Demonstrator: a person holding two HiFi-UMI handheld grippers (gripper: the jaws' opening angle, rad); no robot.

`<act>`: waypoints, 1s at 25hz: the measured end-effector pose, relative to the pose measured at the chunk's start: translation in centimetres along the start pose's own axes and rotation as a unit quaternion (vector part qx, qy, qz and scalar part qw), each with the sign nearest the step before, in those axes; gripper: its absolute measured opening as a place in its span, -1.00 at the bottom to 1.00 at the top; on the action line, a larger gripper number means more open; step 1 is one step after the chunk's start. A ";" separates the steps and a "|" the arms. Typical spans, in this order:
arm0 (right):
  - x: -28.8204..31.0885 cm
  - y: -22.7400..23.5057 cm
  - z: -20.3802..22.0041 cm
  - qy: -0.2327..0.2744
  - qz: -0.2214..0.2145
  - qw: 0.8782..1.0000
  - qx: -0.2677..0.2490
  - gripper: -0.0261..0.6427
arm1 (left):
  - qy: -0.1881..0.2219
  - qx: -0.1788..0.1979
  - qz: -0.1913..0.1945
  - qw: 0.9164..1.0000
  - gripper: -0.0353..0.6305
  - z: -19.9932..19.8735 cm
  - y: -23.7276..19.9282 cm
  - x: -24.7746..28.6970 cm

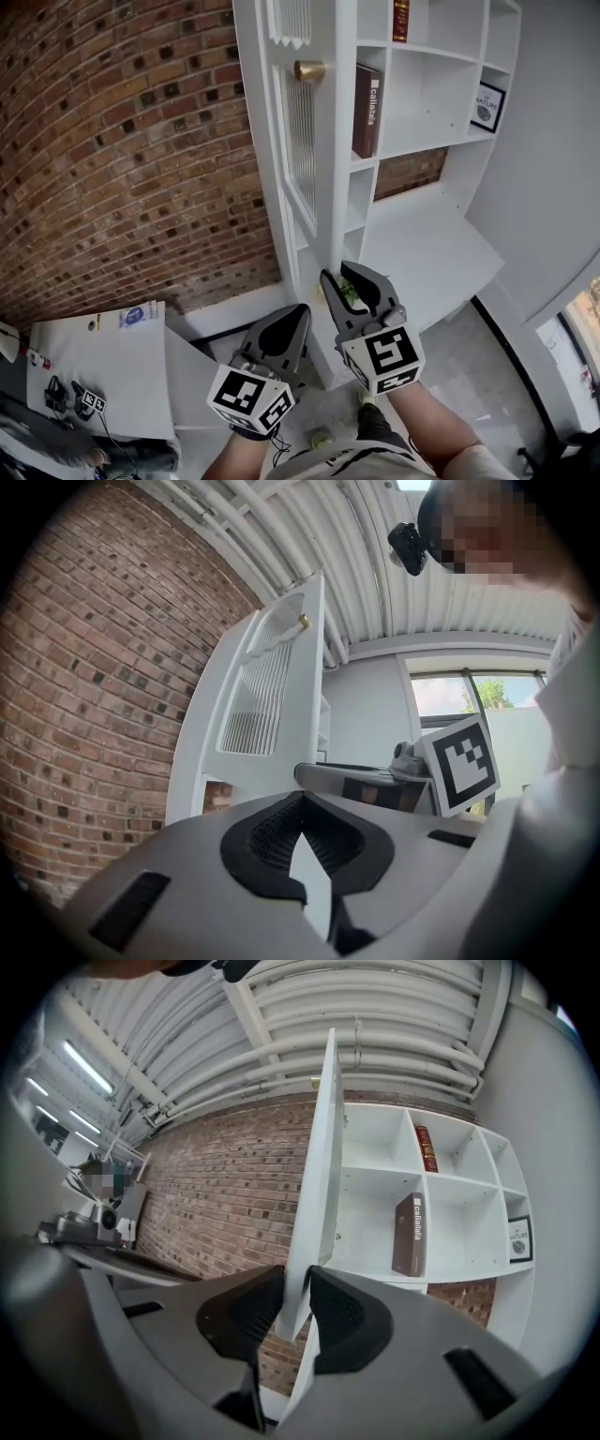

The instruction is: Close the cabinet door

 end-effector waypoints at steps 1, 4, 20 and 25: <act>-0.1 0.1 0.0 0.000 -0.006 1.000 -0.004 -0.65 | -0.001 0.000 -0.001 1.000 -0.86 0.0 0.0 0.3; -0.6 1.6 0.1 0.000 -0.016 1.000 -0.005 -0.66 | -0.003 0.003 -0.003 1.000 -0.86 -0.1 0.2 1.6; -0.5 14.4 2.1 -0.012 -0.075 0.997 0.032 -0.67 | -0.025 0.012 -0.008 1.000 -0.86 0.6 1.5 11.7; 0.6 18.7 3.0 -0.005 -0.095 0.994 0.044 -0.67 | -0.028 0.017 -0.013 0.999 -0.86 0.9 1.7 14.8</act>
Point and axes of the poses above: the fingertips, and each gripper's own axes: x forward along the fingers, y to its right, z out of its underside, the point moved 3 cm from there along -x, backward along the fingers, and after that the axes turned 2 degrees about -z, right-handed, at the moved point
